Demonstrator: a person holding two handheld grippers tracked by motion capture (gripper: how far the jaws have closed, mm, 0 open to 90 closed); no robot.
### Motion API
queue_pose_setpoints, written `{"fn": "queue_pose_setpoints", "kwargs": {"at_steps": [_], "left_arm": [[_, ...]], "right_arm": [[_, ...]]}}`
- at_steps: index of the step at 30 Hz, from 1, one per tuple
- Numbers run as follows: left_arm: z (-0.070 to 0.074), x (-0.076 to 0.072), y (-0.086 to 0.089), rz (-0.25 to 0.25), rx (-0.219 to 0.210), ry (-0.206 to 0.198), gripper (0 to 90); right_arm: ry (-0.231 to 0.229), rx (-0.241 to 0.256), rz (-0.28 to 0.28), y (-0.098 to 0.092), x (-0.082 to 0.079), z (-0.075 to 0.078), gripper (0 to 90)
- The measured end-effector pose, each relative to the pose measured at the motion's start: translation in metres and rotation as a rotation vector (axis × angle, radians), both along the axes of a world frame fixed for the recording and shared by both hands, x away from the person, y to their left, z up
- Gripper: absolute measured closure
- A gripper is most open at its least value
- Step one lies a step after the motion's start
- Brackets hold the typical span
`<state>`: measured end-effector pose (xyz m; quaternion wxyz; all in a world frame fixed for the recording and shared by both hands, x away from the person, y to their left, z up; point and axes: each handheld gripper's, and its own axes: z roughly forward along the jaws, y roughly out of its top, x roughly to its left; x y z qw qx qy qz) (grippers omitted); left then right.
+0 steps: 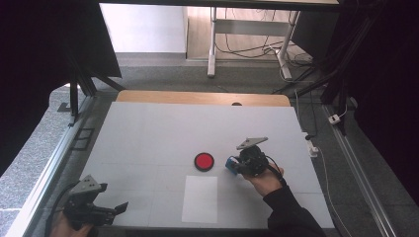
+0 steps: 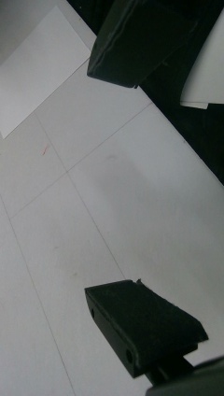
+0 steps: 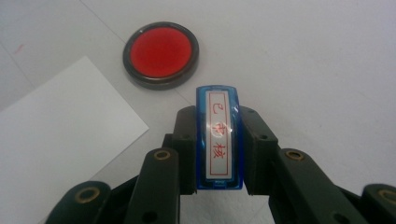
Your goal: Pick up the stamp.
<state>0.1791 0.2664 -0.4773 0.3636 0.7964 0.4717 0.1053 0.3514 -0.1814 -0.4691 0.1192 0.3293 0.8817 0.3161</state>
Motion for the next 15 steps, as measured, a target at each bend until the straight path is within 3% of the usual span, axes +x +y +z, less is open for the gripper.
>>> {"fn": "queue_pose_setpoints", "kwargs": {"at_steps": [8, 15], "left_arm": [[0.000, 0.000, 0.000, 0.003, -0.001, 0.000, 0.8], [0.000, 0.000, 0.001, 0.001, -0.008, 0.001, 0.5]], "right_arm": [[-0.051, 0.027, 0.070, 0.004, -0.011, 0.018, 70.9], [-0.044, 0.044, 0.103, 0.009, -0.016, 0.023, 70.9]]}}
